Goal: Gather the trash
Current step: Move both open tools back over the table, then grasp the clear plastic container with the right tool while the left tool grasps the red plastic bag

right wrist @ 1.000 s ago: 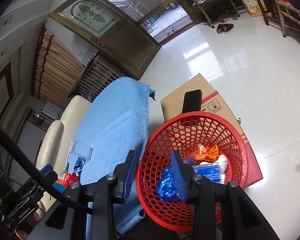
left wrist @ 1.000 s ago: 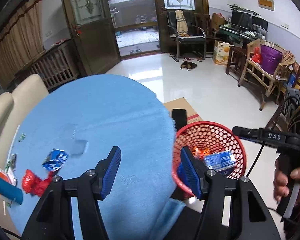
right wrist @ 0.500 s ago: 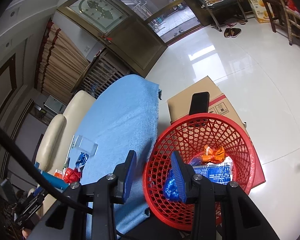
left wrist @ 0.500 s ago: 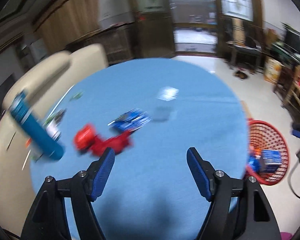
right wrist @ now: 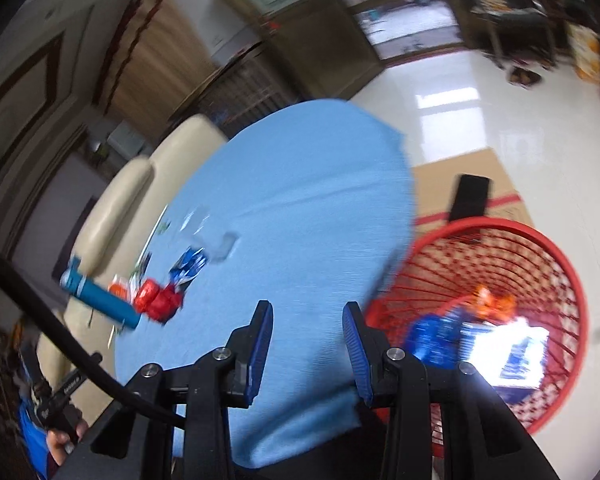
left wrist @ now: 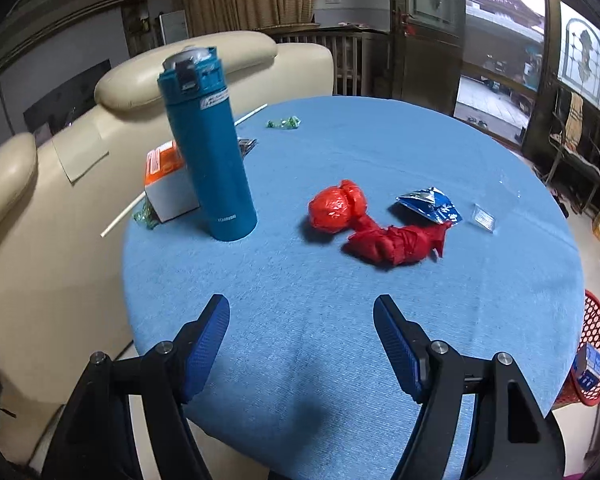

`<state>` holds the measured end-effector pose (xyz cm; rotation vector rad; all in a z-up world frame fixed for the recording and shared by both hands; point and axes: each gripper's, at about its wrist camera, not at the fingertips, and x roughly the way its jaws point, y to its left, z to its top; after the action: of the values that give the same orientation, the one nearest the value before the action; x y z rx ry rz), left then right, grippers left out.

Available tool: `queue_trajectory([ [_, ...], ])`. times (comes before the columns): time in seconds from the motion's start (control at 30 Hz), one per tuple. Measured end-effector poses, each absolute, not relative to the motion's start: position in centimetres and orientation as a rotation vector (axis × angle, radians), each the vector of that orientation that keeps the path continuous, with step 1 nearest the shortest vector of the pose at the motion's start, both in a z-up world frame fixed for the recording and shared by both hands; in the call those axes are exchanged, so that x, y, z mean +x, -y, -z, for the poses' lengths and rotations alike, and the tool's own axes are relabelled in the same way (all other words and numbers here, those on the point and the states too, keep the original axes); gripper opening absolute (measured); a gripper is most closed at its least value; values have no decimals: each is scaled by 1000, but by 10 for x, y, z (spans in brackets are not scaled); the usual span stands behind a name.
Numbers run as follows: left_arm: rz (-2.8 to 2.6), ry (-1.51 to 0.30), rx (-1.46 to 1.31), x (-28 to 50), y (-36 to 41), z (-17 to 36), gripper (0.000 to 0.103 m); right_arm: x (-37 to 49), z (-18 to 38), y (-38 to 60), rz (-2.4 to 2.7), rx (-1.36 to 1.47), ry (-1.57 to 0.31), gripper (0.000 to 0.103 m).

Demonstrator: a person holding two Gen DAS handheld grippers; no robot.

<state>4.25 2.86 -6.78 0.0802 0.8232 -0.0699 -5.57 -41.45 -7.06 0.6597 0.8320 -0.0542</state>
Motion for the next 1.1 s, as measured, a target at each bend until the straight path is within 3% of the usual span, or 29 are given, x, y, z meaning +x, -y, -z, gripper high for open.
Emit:
queue_trajectory([
  [0.57,98,-822,45,90,-42,81,75,89,76,297,-126,498,-958,40],
  [0.6,103,-813,48,94,-41,78,75,97,74,297,-128,509,-955,41],
  [0.63,108,-804,51,99,-39,75,75,107,72,294,-126,513,-950,55],
  [0.7,122,-796,60,109,-34,72,75,121,66,290,-119,513,-934,63],
  [0.9,182,-812,75,149,-14,67,75,171,61,282,-46,470,-904,63],
  [1.1,285,-834,122,180,6,66,75,195,69,275,-175,244,-909,67],
])
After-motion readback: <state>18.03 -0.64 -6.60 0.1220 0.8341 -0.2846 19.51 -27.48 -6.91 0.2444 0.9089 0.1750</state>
